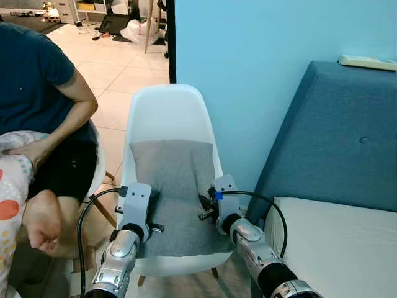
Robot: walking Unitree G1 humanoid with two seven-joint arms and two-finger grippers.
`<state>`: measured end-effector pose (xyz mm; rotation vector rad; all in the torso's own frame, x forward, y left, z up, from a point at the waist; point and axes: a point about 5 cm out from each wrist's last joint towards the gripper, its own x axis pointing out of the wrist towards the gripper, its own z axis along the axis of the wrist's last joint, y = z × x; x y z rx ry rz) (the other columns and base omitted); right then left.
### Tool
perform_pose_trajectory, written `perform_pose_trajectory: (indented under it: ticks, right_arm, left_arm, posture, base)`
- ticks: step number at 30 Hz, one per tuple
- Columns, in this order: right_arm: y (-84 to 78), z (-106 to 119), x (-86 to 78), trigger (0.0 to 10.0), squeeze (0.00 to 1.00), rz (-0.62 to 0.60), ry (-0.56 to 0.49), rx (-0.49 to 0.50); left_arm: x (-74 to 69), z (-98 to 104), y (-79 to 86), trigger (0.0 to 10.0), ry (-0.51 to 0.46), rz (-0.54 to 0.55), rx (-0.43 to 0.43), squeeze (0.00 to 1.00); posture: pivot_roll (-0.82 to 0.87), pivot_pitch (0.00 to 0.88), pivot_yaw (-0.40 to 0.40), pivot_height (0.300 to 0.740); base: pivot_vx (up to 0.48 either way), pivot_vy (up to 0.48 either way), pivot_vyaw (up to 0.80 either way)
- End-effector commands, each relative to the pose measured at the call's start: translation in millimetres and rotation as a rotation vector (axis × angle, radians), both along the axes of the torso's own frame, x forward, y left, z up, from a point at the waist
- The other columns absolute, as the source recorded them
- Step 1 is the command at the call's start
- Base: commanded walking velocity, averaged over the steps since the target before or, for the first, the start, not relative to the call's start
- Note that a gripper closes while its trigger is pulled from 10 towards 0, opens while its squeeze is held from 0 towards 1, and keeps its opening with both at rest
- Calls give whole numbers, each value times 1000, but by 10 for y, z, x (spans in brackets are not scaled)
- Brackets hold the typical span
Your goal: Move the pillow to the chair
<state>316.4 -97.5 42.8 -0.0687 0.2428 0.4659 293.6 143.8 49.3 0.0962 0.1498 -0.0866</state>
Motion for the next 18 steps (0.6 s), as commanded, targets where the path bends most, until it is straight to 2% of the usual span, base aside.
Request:
perform_pose_trajectory:
  ticks: [1, 8, 14, 18]
  right_arm:
    - [-242, -86, -22, 10000, 0, -90, 32, -29]
    - [-287, 16, 64, 10000, 0, -130, 4, -6]
    - [-303, 87, 114, 10000, 0, -130, -19, -7]
    - [-309, 126, 133, 10000, 0, -132, -36, -5]
  left_arm:
    - [77, 126, 372, 10000, -48, 134, 51, 0]
    - [147, 175, 373, 10000, -55, 91, 82, 0]
    - [190, 251, 368, 10000, -71, 69, 94, 0]
    - [218, 302, 350, 10000, -86, 51, 97, 0]
  posture:
    - [78, 101, -6, 676]
    - [69, 145, -3, 644]
    - [83, 228, -3, 644]
    - [87, 254, -5, 644]
  base:
    - [0, 0, 0]
    - [0, 0, 0]
    - [0, 0, 0]
    - [0, 0, 0]
